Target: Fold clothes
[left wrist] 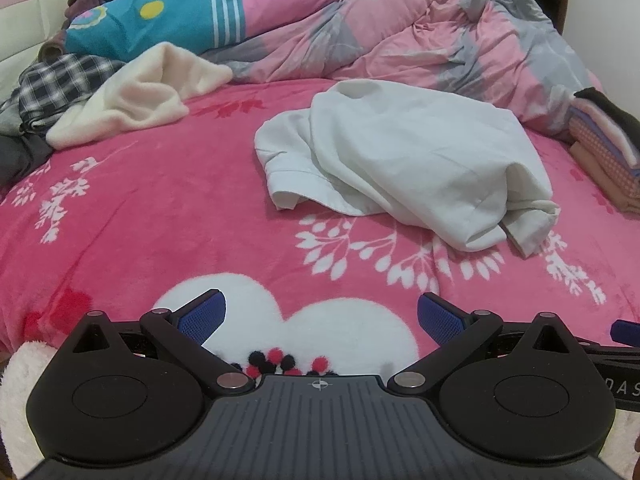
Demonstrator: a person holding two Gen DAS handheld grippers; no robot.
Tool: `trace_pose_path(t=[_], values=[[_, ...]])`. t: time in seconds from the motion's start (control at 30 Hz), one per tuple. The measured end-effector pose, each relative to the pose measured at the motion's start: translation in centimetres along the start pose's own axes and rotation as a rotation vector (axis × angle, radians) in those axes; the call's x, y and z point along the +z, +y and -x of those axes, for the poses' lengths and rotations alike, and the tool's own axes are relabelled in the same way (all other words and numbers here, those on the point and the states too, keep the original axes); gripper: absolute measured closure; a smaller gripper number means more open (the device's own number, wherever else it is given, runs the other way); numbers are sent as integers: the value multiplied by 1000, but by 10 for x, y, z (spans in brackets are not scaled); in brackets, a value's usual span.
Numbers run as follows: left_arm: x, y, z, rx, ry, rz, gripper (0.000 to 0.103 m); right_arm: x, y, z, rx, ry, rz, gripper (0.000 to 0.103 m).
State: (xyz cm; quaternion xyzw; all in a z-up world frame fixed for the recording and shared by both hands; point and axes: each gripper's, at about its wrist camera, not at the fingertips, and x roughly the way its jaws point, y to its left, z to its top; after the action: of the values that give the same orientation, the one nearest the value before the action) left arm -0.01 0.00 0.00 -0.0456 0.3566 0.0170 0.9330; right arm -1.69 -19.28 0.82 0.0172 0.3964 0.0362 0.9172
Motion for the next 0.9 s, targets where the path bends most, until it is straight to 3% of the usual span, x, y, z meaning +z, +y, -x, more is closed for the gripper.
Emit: trace_pose_path(t=[0.9], values=[[-1,1,-4,12,-6,-5,0,1,0,-5,5,8,-20,0]])
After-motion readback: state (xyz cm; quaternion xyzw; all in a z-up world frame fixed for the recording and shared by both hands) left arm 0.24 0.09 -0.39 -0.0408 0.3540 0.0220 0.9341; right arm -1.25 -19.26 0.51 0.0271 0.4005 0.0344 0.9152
